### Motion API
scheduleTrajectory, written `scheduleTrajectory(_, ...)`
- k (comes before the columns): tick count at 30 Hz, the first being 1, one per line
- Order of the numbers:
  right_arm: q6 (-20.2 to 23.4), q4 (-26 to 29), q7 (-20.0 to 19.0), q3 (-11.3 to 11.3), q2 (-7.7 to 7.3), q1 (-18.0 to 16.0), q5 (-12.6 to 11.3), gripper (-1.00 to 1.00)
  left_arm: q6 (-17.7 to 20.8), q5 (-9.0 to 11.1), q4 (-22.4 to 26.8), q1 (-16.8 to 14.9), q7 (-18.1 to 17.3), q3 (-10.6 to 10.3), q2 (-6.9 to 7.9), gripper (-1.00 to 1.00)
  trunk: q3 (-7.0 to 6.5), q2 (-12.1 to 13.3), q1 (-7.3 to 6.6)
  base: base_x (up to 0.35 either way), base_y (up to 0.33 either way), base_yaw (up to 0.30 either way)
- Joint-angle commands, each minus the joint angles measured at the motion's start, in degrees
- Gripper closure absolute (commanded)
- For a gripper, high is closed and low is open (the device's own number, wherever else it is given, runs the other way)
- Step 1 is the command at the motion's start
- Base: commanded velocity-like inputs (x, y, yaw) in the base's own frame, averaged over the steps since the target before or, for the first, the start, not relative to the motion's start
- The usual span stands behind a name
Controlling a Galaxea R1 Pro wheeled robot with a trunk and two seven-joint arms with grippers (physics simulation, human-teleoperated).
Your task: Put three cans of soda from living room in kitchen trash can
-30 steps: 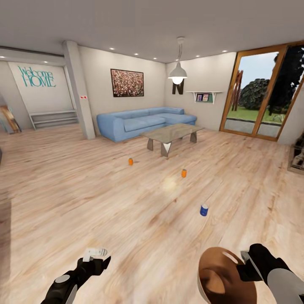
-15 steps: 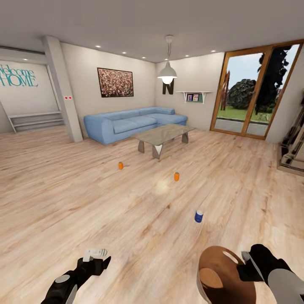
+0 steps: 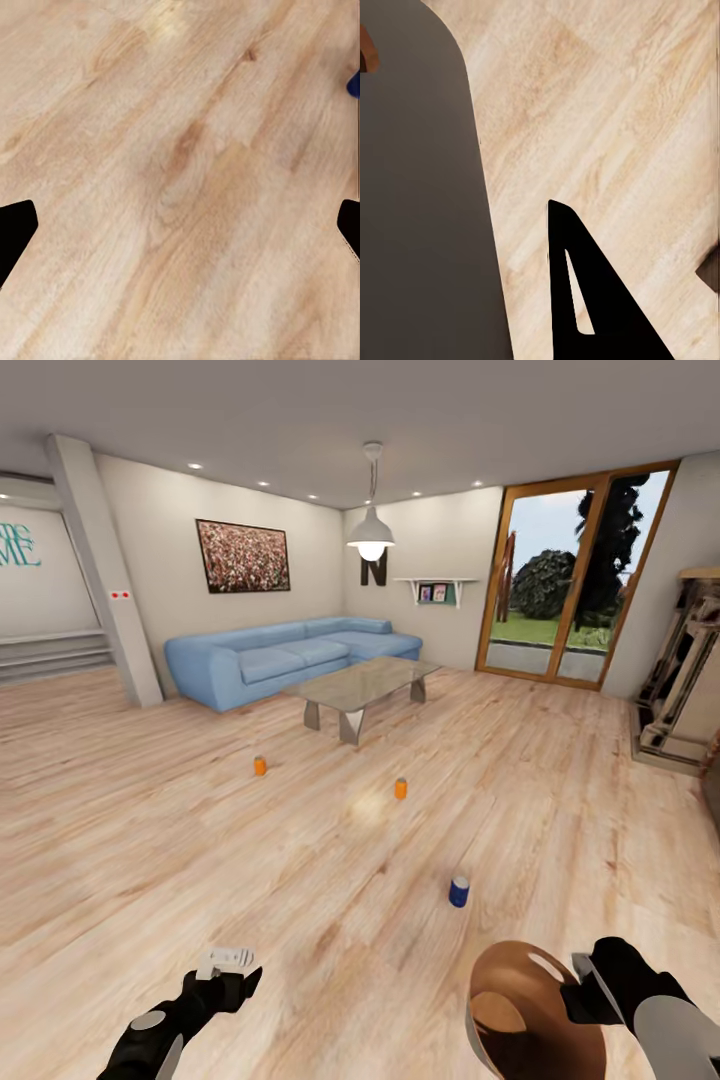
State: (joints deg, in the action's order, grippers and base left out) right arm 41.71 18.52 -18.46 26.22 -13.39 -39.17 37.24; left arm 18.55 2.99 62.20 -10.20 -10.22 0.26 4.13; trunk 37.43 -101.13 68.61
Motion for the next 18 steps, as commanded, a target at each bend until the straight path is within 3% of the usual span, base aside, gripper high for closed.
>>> scheduleTrajectory(1,0.1,0.0,0.0,0.1,0.01,0.0,-0.7,1.0,0.0,0.0,0.0,0.0,0.0,0.0,0.0,-1.0,-0.06,0.0,0.0,0.326,0.0,-0.223)
scheduleTrajectory(8,0.1,0.0,0.0,0.2,-0.08,0.0,-0.7,1.0,0.0,0.0,0.0,0.0,0.0,0.0,0.0,-1.0,-0.43,0.0,0.0,0.32,-0.053,-0.221)
scheduleTrajectory(18,0.1,0.1,0.0,0.2,-0.14,0.0,-0.7,1.0,0.0,0.0,0.0,0.0,0.1,-0.1,0.0,-1.0,-0.97,0.0,0.0,0.291,-0.172,-0.219)
